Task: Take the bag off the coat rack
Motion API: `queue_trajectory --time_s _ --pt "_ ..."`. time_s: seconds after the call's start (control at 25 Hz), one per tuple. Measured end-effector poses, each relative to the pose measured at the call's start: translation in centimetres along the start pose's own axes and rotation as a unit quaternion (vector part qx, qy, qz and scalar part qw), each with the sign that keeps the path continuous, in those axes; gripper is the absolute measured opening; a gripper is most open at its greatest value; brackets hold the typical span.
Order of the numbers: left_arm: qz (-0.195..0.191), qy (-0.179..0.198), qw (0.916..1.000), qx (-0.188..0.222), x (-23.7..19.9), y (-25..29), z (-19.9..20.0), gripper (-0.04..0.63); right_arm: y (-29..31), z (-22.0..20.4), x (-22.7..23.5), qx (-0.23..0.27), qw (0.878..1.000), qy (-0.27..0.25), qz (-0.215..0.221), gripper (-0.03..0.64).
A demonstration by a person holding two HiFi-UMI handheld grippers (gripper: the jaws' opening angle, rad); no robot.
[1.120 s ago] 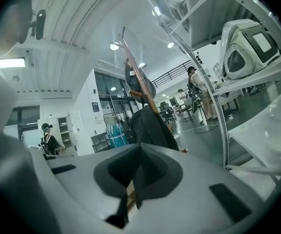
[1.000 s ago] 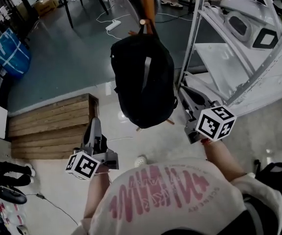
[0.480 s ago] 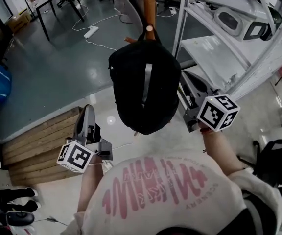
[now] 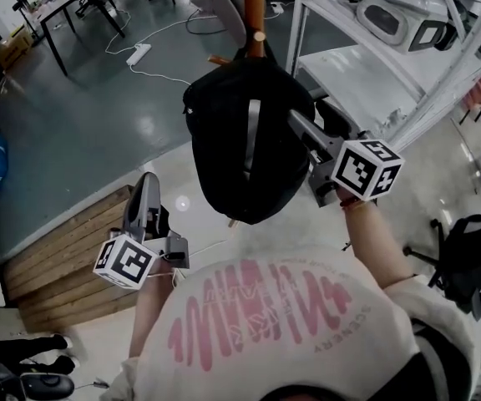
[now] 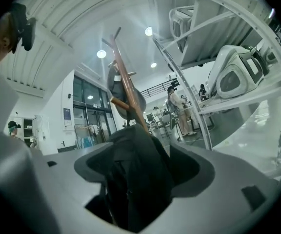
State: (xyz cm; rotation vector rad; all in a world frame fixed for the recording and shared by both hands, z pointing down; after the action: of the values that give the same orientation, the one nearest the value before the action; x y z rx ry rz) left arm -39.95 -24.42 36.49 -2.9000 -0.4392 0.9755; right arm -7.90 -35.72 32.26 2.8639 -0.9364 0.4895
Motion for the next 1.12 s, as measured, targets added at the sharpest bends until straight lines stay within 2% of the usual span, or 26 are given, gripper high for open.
queue_trajectory --time_s 0.12,0.32,0.36,0.52,0.8,1.12 --pt "0.0 -0.005 1.0 -0.005 -0.8 -0.1 -0.2 0.005 1.6 -1.1 0.1 -0.02 1.0 -0.005 0.0 0.405" --pt "-0.002 -0.019 0.9998 -0.01 -1.6 -0.2 -0.7 0.005 3.1 -1.4 0.7 -0.016 0.999 0.029 -0.005 0.405" --pt "-0.001 -0.017 0.9998 -0.011 -1.8 -0.3 -0.7 0.005 3.2 -1.5 0.9 -0.014 0.999 0.029 -0.015 0.398" --pt "0.002 -0.009 0.9998 -0.015 -2.3 -0.8 -0.6 0.005 3.4 -1.7 2.0 -0.021 0.998 0.005 -0.051 0.263" --pt "0.006 -0.006 0.9996 -0.028 -2.9 -1.5 -0.9 0.005 3.4 -1.7 2.7 -0.031 0.996 -0.057 -0.064 0.195" --pt "-0.002 -0.01 0.9987 -0.049 -2.2 -0.6 -2.9 0.006 3.9 -2.0 3.0 -0.05 0.996 -0.058 -0.053 0.17"
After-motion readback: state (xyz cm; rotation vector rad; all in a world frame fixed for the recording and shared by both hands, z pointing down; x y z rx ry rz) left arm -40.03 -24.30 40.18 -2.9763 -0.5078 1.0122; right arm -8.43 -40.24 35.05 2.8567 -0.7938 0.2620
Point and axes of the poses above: the fingertips, and each gripper's own axes: y forward along the fingers, x to its right, z out of its top, the point moved 3 cm from there along -y, backward along the fingers, and after that the axes turned 3 degrees about x, right-handed, at the moved point
